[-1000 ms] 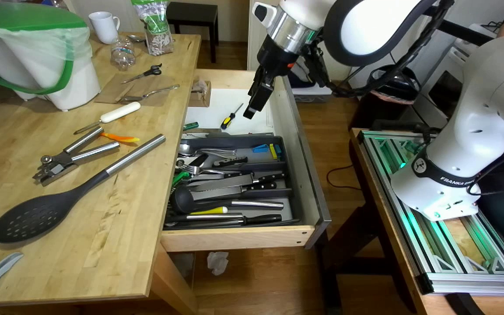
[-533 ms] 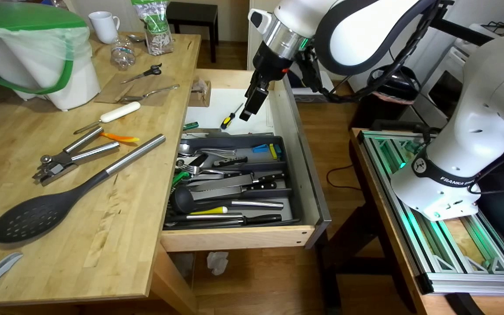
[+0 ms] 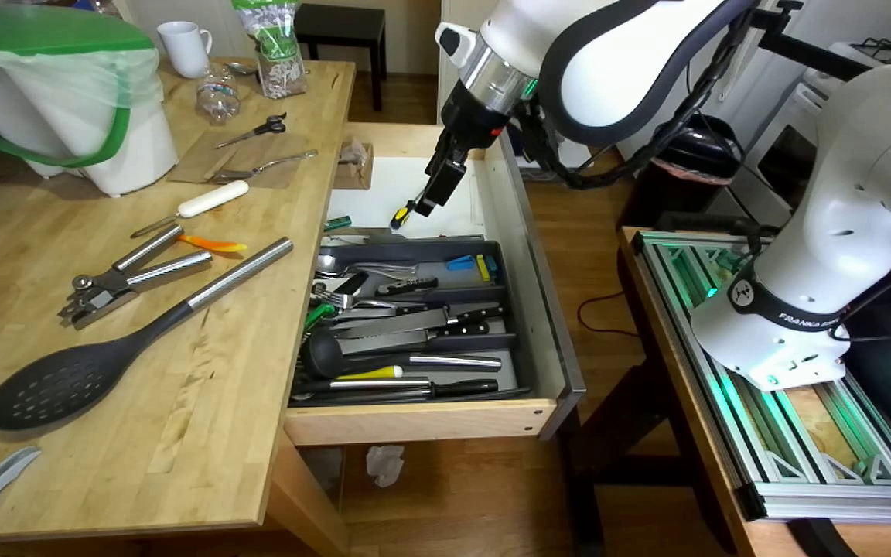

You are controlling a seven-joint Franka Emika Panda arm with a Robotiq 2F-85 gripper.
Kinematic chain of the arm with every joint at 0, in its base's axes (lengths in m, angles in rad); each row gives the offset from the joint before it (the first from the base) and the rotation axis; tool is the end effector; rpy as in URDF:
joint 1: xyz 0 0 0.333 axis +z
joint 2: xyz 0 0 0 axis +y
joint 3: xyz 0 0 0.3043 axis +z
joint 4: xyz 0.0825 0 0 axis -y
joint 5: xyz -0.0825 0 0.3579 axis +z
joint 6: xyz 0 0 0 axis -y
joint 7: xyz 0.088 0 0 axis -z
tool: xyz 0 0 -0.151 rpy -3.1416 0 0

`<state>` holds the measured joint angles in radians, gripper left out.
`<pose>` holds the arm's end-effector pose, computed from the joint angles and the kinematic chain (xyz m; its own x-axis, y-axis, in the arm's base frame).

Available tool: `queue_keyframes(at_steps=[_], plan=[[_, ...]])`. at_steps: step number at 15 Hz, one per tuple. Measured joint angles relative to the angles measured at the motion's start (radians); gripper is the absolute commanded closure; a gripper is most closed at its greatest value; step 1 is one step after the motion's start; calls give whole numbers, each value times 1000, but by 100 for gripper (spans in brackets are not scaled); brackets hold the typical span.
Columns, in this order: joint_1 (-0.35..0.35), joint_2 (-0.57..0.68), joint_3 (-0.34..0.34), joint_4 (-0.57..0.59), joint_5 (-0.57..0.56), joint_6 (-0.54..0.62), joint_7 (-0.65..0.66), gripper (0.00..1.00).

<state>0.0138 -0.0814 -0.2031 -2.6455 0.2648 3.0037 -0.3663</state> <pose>0.4525 -0.1033 0.2867 0.8993 -0.0734 0.4311 -0.0793 -0.9968 -0.0042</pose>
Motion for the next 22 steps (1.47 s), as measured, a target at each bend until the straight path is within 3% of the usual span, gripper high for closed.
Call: queue_keyframes(at_steps=[4,8,12,16,22], plan=[[46,69,-15,35,229,17,-221,0],[32,140,-16,100,400,6,-449,0],[-28,238,3,175,563,-10,-651,0],[-114,350,77,289,745,-10,-856,0],[-208,539,181,477,856,-19,-1004,0]])
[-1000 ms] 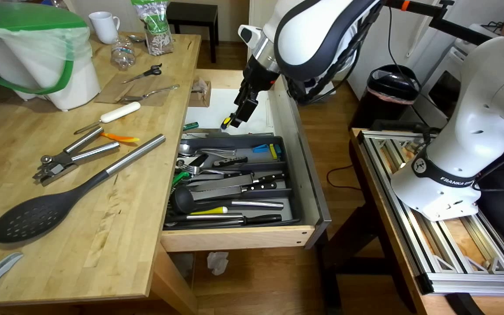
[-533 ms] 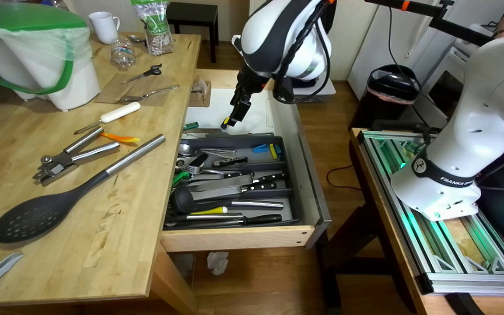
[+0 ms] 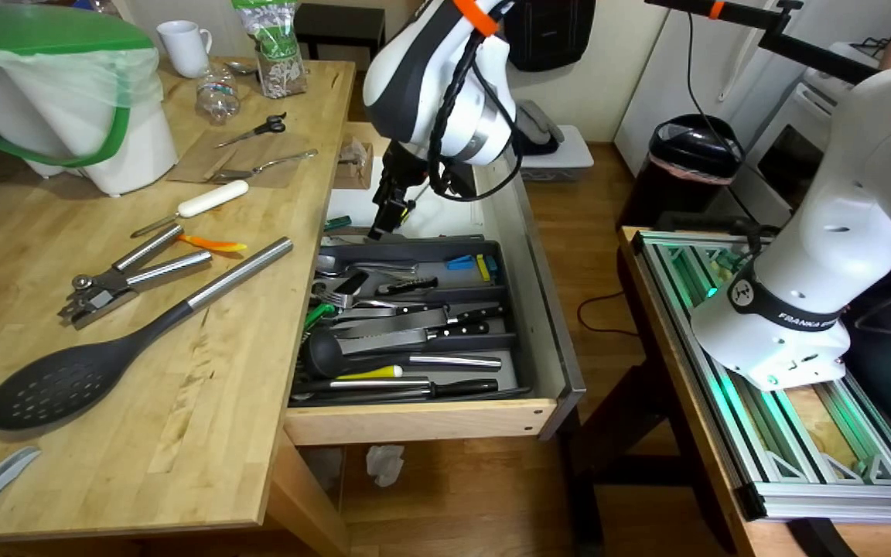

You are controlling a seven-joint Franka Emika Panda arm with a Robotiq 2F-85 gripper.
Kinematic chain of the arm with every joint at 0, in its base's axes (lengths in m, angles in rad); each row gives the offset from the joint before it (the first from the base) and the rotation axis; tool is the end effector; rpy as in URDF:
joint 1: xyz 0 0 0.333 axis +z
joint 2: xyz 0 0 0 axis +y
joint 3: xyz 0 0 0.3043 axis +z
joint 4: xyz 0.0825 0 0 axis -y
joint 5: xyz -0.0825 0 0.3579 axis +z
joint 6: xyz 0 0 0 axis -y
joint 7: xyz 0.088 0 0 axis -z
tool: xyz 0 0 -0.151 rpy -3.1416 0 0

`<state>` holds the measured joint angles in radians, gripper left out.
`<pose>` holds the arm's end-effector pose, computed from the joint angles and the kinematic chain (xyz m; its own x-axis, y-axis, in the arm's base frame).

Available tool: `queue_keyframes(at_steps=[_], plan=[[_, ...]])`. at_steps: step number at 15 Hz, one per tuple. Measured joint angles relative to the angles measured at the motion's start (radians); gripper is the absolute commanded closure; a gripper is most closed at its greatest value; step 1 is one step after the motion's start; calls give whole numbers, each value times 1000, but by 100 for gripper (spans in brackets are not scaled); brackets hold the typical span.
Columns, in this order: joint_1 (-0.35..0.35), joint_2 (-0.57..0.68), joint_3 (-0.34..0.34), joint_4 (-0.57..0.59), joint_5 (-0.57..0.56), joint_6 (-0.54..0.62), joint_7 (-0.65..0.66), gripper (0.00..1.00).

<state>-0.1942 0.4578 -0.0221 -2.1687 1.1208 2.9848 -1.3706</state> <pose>0.5356 -0.1764 0.1711 0.8919 0.0659 0.4474 0.0759 -0.9971 -0.0046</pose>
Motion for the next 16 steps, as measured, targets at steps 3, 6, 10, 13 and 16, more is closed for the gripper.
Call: queue_keyframes(at_steps=[3,6,10,13,16], plan=[[-17,78,15,44,-5,-9,-1,0],[-17,117,11,50,-10,-9,8,0],[-17,117,12,53,-10,-9,10,0],[-19,120,22,59,-7,-9,7,0],[-30,143,43,87,-4,-9,-6,0]])
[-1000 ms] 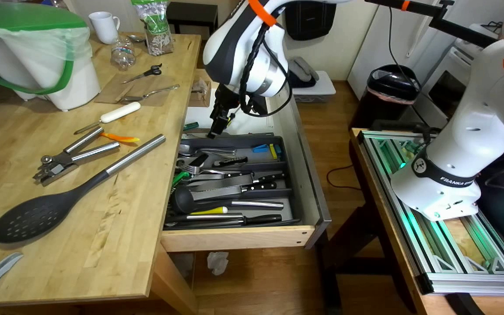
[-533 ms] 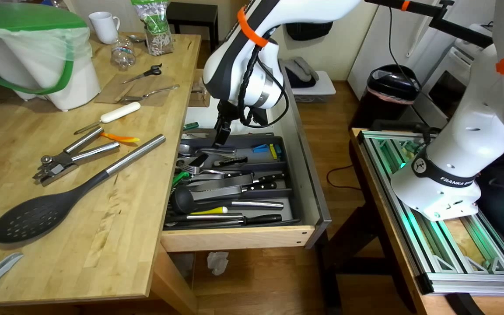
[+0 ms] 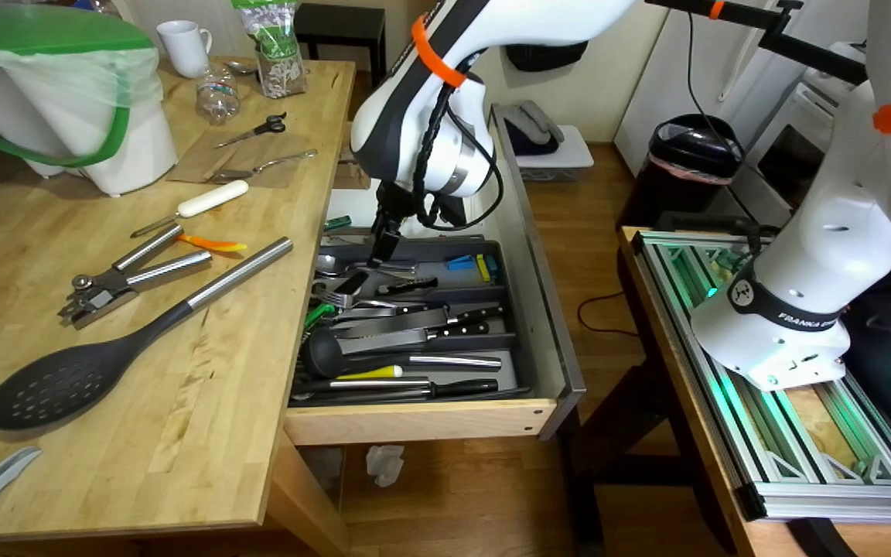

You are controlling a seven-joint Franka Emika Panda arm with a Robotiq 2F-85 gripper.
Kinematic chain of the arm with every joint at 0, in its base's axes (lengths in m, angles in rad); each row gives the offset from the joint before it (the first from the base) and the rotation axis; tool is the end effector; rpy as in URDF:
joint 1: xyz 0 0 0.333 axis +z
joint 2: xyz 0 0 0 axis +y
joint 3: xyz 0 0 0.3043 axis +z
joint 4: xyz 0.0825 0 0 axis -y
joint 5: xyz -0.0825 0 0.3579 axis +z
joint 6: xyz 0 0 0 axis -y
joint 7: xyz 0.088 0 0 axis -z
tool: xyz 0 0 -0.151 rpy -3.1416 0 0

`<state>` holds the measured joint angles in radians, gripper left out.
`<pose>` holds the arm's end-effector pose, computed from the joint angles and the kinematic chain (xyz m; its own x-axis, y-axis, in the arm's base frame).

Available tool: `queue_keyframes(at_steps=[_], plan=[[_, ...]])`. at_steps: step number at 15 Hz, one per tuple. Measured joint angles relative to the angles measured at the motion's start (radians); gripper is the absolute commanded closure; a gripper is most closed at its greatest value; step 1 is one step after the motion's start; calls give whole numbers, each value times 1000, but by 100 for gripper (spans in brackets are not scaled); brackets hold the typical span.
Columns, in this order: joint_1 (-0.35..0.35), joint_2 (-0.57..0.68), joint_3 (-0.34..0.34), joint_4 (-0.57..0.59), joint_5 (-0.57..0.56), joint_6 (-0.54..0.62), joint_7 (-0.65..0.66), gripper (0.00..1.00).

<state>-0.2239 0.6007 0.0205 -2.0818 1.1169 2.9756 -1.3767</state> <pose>0.5463 -0.1690 0.1180 0.9130 0.0685 0.4022 0.0945 -0.9945 -0.0451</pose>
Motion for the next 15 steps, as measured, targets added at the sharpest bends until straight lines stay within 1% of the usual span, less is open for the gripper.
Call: queue_keyframes(at_steps=[5,6,7,9,10,11,12,13,14,15], plan=[[-50,46,39,47,3,0,-33,0],[-64,55,49,55,6,0,-42,2],[-79,65,62,64,9,0,-52,13],[-111,84,91,84,22,0,-79,27],[-126,94,105,95,29,0,-92,40],[-140,105,118,105,33,0,-105,42],[-153,116,128,115,36,0,-115,40],[-166,128,139,124,39,0,-125,41],[-179,139,150,133,42,0,-137,37],[-193,152,162,142,44,0,-150,39]])
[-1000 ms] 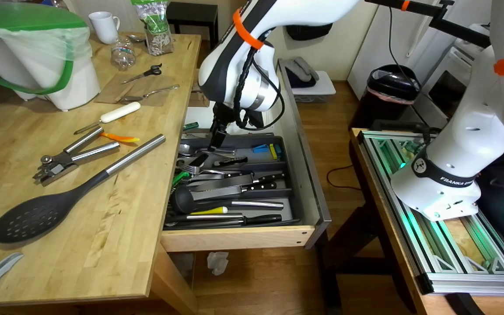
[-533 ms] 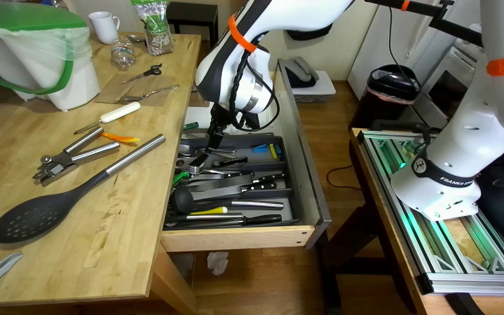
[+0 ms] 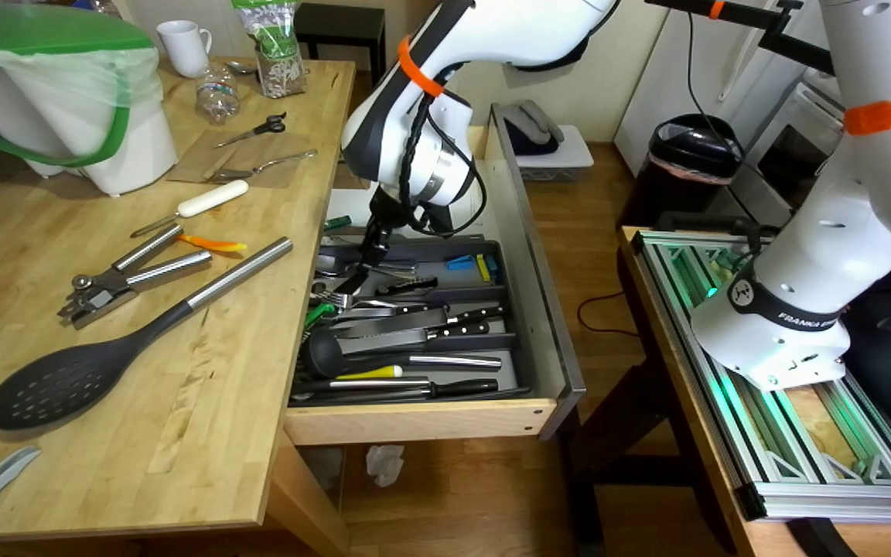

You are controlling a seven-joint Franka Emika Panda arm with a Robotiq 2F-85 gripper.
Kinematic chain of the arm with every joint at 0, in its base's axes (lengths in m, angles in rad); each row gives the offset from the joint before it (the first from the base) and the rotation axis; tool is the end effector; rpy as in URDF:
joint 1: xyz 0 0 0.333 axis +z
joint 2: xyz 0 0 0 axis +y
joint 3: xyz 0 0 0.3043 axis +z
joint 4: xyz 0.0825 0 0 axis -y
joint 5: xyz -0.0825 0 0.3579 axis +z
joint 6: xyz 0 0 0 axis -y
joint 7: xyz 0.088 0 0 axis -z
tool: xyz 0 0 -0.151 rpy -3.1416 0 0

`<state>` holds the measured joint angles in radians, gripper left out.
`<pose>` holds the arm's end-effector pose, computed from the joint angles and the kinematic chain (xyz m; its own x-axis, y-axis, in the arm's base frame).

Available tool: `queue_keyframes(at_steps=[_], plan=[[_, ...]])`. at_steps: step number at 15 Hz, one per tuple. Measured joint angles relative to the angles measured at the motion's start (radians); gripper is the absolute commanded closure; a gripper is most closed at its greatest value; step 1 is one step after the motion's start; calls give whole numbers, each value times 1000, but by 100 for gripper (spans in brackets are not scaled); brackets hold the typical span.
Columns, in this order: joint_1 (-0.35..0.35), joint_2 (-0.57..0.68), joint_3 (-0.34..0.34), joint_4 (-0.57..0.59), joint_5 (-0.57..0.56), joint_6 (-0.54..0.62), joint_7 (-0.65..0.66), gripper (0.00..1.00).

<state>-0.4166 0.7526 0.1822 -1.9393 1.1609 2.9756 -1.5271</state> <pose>0.5629 -0.1897 0.0756 0.8923 0.0588 0.4476 0.1183 -0.9873 -0.1063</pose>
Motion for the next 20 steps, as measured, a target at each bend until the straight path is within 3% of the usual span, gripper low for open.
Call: queue_keyframes(at_steps=[3,8,12,15,17,18,20], plan=[[-25,32,19,18,0,0,-25,39],[-43,66,29,41,0,0,-48,54],[-51,79,36,56,0,1,-61,57],[-56,79,41,57,0,3,-70,69],[-60,79,44,57,0,6,-73,70],[-61,78,45,57,0,7,-75,76],[-64,78,46,57,0,8,-75,73]])
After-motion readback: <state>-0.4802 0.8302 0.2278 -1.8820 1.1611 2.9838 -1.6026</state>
